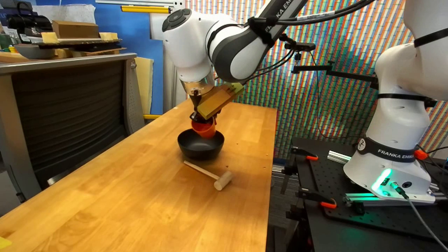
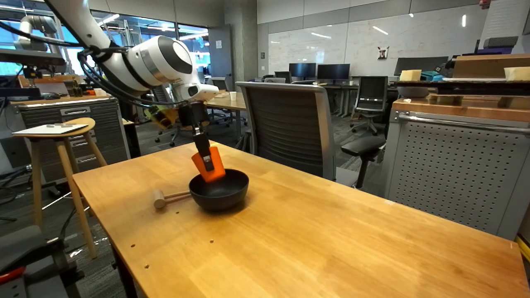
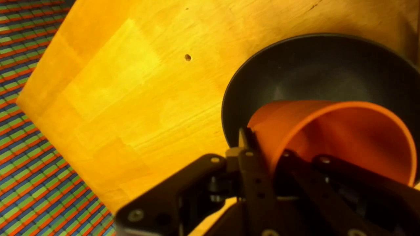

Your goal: Put the cup in the bowl

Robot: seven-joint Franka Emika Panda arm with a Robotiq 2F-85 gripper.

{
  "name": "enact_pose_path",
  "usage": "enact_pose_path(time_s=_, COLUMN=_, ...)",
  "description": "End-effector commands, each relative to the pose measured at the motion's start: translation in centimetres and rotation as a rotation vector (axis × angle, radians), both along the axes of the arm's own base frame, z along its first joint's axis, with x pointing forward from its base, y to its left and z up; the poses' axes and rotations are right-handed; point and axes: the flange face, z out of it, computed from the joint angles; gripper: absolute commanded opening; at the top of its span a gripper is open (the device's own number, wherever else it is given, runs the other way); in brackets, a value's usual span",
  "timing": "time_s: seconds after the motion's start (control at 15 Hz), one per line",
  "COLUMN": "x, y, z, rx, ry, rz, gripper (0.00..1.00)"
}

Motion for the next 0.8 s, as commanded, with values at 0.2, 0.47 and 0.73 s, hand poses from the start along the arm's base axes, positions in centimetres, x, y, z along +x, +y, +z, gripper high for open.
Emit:
enact_pose_path(time_s=0.2, x=6.2, y=4.5, z=-3.3, rx=-0.048, ry=0.034, rz=0.098, gripper=0.01)
enact_pose_path(time_s=0.47, x=9.2, y=4.1, z=-5.1, rx=0.18, ry=-0.057, rz=0.186, gripper=0.01)
enact_pose_path(time_s=0.73, x=9.6, y=2.0, z=-6.2, rx=0.382, ry=-0.109, rz=0.226, gripper=0.01)
